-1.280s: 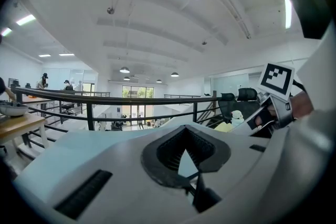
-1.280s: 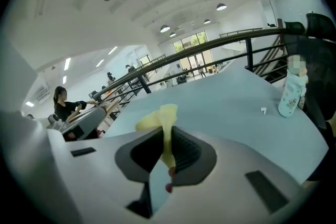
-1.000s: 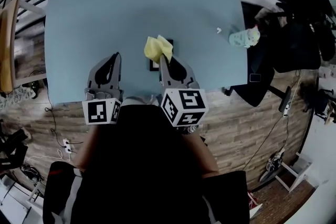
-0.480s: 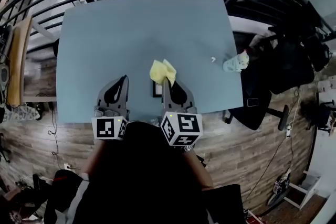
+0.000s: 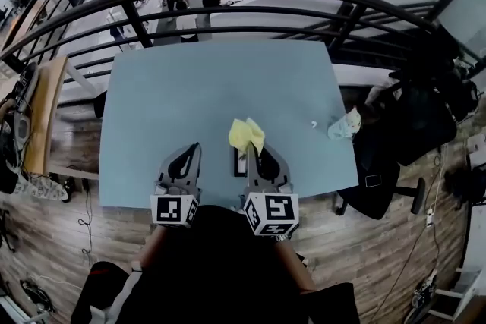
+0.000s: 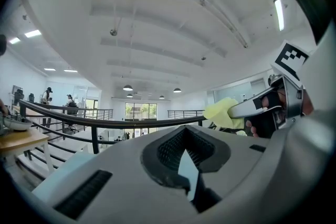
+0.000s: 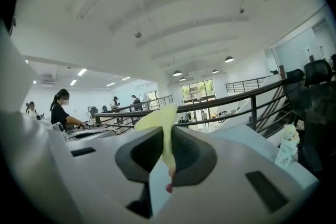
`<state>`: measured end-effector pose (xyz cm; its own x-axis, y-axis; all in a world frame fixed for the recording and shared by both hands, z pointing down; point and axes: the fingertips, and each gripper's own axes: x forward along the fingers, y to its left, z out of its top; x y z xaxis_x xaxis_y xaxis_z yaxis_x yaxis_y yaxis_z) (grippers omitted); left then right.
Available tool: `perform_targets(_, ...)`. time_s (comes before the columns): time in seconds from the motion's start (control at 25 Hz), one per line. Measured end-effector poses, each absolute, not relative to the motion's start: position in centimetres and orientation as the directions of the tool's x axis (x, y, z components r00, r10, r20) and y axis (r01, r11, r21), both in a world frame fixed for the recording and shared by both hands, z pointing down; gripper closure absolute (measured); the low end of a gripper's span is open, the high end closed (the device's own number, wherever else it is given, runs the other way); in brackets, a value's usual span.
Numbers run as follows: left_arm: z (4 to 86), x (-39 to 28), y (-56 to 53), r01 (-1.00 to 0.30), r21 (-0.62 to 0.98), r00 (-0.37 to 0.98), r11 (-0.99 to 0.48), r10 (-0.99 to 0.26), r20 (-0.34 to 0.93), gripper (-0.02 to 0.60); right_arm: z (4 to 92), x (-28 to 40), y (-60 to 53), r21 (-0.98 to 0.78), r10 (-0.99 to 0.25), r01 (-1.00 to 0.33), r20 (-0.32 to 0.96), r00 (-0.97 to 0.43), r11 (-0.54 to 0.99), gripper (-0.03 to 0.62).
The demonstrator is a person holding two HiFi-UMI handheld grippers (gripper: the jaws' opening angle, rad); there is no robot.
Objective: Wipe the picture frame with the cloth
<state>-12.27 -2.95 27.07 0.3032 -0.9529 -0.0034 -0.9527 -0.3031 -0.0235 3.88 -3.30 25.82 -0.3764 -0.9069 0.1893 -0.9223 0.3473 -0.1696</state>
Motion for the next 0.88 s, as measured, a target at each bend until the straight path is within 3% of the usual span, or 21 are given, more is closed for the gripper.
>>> perform_targets(0.36,26.0,-13.6,-2.6,-0.962,-0.028,0.271,-0.27,-0.962,-0.029,0.581,23.3,3.3,-2.9,-0.15,-0.915,-0.914,0.089,-0.393,0.377,0.559)
perform_targets(0.88,26.0,-11.1,-3.4,-0.951,-0.033,0.31,-0.309,-0.95,-0.038,0.581,24.1,4.7,-2.4,-0.158,-0.922,-0.921,0.1,-0.373,0.356,0.559)
